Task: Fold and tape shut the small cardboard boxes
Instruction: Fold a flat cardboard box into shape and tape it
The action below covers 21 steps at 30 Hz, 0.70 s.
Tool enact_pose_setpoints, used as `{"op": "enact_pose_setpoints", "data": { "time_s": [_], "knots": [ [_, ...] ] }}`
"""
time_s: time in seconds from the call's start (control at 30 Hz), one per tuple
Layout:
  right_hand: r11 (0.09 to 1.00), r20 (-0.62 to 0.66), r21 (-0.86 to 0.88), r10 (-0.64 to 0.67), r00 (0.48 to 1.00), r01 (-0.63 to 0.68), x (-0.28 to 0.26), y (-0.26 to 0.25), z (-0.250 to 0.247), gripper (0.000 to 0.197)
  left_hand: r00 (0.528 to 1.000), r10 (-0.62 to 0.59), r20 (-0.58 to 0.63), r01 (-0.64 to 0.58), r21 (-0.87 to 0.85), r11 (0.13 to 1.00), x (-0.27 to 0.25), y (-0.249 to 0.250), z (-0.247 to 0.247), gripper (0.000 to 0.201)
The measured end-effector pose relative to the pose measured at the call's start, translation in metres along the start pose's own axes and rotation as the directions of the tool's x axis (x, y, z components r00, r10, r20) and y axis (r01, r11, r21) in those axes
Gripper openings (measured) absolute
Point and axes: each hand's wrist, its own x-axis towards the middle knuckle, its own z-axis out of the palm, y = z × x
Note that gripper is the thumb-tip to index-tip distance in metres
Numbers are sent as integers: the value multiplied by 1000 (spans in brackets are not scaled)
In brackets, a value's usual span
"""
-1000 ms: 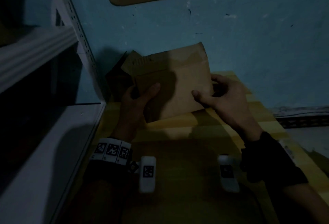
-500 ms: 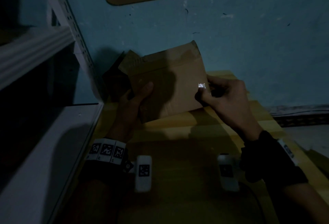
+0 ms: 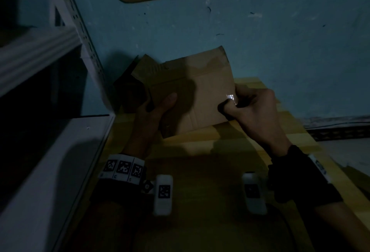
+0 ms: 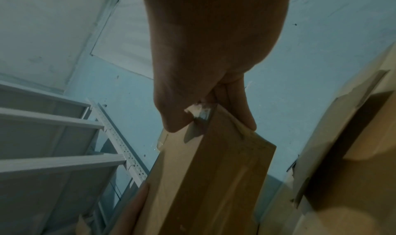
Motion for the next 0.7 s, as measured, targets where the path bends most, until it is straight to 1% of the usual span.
{"op": "enact_pose_setpoints", "data": {
  "time_s": [0.13, 0.2, 0.3, 0.4, 0.47, 0.53, 0.6, 0.7],
  "knots": [
    [1000, -26, -23, 13, 1000, -14, -1, 0, 1, 9, 1000, -31, -2, 31, -22, 999, 0, 1, 1, 39],
    [1000, -18, -12, 15, 1000, -16, -1, -1, 3, 5, 1000, -27, -4, 27, -27, 999, 0, 0, 1, 38],
    [1000, -17, -26, 8, 1000, -8, -1, -3, 3, 5, 1000, -20, 0, 20, -15, 1000, 1, -1, 1, 42],
    [998, -9, -53, -20, 1000, 19, -2, -5, 2, 13, 1000, -26, 4, 26, -21, 999, 2, -1, -1, 28],
    [998, -6, -66, -24, 1000, 24, -3, -7, 4, 15, 1000, -19, -1, 19, -17, 1000, 3, -1, -2, 36],
    [997, -28, -79, -24, 999, 22, -4, -6, 7, 20, 1000, -12, 5, 12, -9, 1000, 3, -2, -3, 46],
    [996, -51, -92, -27, 998, 22, -3, -3, 9, 25, 1000, -5, 8, 5, -9, 1000, 3, -2, -3, 48],
    [995, -69, -97, -38, 997, 31, 0, 0, 8, 46, 1000, 5, 0, -5, -20, 1000, 4, -2, -3, 56]
  ]
}}
